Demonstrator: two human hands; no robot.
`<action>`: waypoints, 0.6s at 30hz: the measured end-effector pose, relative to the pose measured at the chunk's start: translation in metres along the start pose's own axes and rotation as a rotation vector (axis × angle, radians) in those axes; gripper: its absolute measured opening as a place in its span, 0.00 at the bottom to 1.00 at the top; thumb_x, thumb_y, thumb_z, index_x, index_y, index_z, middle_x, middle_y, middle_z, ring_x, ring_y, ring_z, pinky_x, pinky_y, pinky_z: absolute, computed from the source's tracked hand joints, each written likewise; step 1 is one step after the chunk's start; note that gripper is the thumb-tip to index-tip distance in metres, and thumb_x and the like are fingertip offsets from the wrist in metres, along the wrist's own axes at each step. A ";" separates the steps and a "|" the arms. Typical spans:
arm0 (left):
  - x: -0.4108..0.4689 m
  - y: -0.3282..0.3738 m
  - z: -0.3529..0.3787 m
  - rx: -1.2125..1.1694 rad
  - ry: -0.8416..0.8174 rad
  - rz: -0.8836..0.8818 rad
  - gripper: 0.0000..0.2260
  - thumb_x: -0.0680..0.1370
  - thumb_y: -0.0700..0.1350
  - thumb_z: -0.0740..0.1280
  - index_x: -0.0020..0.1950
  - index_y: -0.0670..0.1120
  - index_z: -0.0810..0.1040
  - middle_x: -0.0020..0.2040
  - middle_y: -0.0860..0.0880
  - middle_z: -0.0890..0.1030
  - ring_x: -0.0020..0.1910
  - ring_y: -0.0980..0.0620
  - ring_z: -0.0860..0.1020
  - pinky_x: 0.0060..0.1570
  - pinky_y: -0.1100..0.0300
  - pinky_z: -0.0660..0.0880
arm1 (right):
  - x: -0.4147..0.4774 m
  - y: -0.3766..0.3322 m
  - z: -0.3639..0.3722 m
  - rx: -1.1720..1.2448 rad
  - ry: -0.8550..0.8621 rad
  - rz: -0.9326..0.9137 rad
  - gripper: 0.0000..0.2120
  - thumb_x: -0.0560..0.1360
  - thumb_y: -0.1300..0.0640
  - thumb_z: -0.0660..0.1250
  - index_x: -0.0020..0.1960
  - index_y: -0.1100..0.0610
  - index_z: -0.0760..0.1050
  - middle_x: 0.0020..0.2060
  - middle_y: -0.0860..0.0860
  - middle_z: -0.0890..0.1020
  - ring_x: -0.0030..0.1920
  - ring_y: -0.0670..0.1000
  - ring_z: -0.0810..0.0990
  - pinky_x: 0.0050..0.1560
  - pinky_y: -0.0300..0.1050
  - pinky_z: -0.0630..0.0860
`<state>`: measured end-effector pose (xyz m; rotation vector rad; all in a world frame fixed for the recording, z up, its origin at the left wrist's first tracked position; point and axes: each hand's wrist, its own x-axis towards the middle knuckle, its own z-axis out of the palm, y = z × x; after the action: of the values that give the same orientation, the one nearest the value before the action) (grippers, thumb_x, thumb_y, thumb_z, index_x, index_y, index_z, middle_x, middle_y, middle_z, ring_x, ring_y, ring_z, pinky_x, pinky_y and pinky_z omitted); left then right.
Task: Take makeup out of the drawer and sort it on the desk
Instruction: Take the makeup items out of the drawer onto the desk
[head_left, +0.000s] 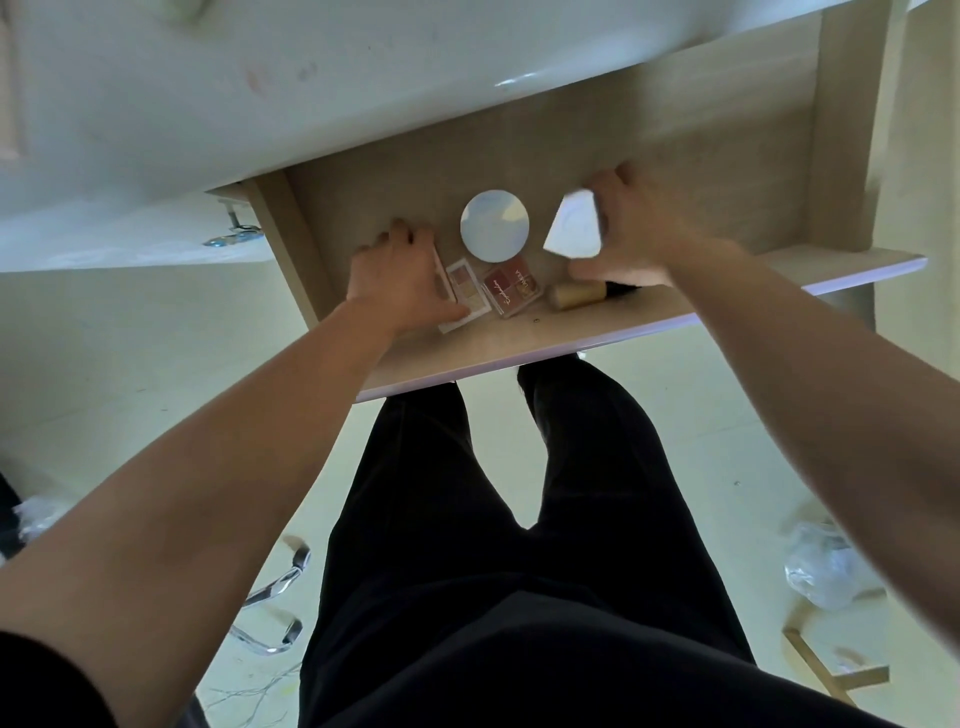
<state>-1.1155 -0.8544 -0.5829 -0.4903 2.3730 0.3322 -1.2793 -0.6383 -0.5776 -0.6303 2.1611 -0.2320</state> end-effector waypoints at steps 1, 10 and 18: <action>-0.003 0.002 0.005 -0.025 -0.040 0.011 0.40 0.65 0.68 0.73 0.67 0.46 0.67 0.63 0.43 0.72 0.60 0.41 0.73 0.58 0.48 0.73 | -0.004 -0.001 0.003 -0.006 -0.063 -0.004 0.42 0.63 0.41 0.78 0.70 0.56 0.66 0.60 0.54 0.72 0.57 0.59 0.75 0.52 0.48 0.72; -0.010 0.016 0.029 -0.130 -0.022 -0.057 0.44 0.59 0.76 0.70 0.63 0.47 0.70 0.63 0.44 0.69 0.64 0.42 0.66 0.58 0.47 0.73 | -0.013 -0.001 0.020 0.063 -0.226 0.096 0.36 0.61 0.42 0.75 0.63 0.50 0.64 0.50 0.49 0.78 0.48 0.54 0.79 0.49 0.54 0.80; 0.001 0.017 0.026 -0.300 -0.052 -0.070 0.40 0.60 0.68 0.75 0.62 0.47 0.68 0.59 0.46 0.72 0.54 0.43 0.76 0.52 0.49 0.76 | -0.022 -0.007 0.018 0.084 -0.165 0.066 0.34 0.58 0.47 0.76 0.59 0.49 0.63 0.42 0.47 0.77 0.41 0.49 0.78 0.33 0.47 0.74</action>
<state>-1.1089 -0.8298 -0.6007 -0.6919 2.2590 0.6655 -1.2517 -0.6317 -0.5712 -0.5110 1.9989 -0.2261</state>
